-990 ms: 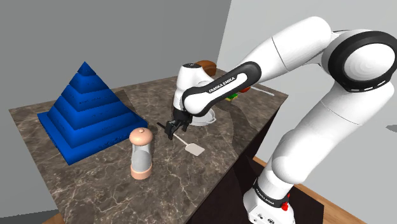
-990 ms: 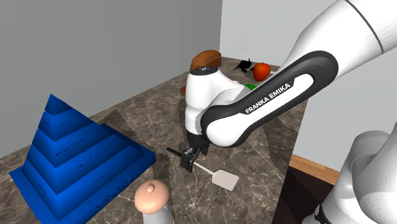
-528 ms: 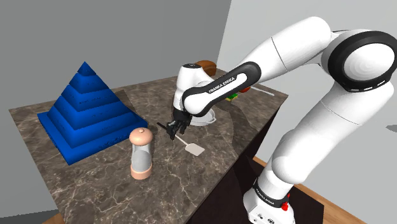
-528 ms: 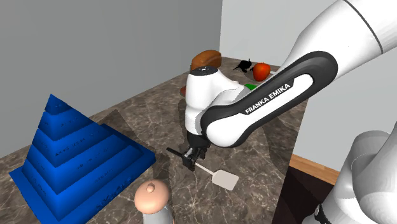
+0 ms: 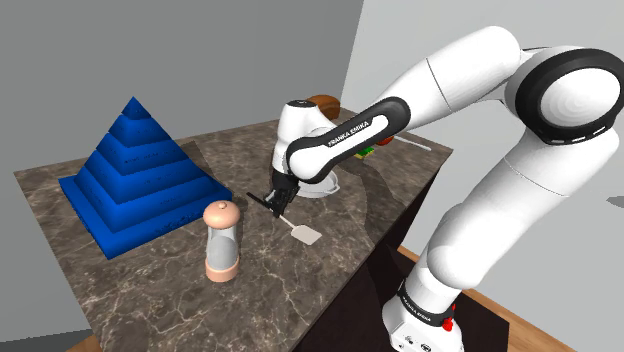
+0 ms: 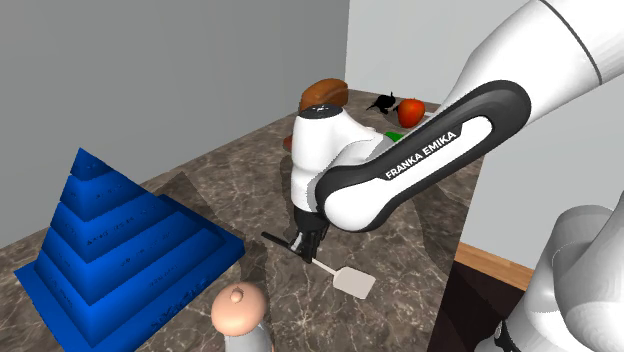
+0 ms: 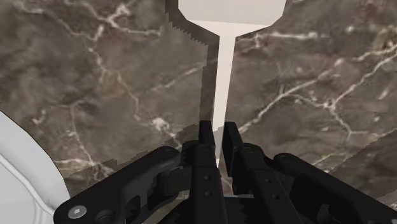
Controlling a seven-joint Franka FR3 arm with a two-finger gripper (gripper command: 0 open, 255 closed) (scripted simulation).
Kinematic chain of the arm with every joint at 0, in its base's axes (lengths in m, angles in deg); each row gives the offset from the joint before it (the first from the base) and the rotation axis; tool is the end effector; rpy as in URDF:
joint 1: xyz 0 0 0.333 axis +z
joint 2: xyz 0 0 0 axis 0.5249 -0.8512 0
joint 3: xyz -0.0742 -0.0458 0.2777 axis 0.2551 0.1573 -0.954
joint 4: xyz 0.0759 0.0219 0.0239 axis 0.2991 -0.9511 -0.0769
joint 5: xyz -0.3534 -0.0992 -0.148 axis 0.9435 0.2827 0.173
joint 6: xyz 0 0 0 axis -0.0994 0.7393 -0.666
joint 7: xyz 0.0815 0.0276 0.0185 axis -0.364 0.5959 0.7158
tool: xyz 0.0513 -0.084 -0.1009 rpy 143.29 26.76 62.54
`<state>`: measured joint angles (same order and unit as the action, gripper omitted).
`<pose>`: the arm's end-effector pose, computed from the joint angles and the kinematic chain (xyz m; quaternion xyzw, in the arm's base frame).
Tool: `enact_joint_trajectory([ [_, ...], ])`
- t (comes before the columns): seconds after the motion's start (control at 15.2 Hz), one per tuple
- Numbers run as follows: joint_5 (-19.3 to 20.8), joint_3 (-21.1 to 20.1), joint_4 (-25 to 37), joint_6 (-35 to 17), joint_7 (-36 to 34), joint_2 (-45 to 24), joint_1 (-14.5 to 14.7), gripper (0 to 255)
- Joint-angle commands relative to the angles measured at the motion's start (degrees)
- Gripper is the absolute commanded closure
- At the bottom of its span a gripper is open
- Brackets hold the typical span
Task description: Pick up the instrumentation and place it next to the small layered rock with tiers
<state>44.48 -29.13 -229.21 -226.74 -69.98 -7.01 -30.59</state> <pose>0.4400 0.1173 0.2780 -0.9994 -0.0085 -0.0332 0.0006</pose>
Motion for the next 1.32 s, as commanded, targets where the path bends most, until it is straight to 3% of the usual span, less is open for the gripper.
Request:
enact_joint_trajectory([
  [0.0,0.0,0.0,0.0,0.0,0.0,0.0,0.0,255],
  [1.25,-1.5,1.29,7.8,16.33,1.5,8.66,0.43,255],
])
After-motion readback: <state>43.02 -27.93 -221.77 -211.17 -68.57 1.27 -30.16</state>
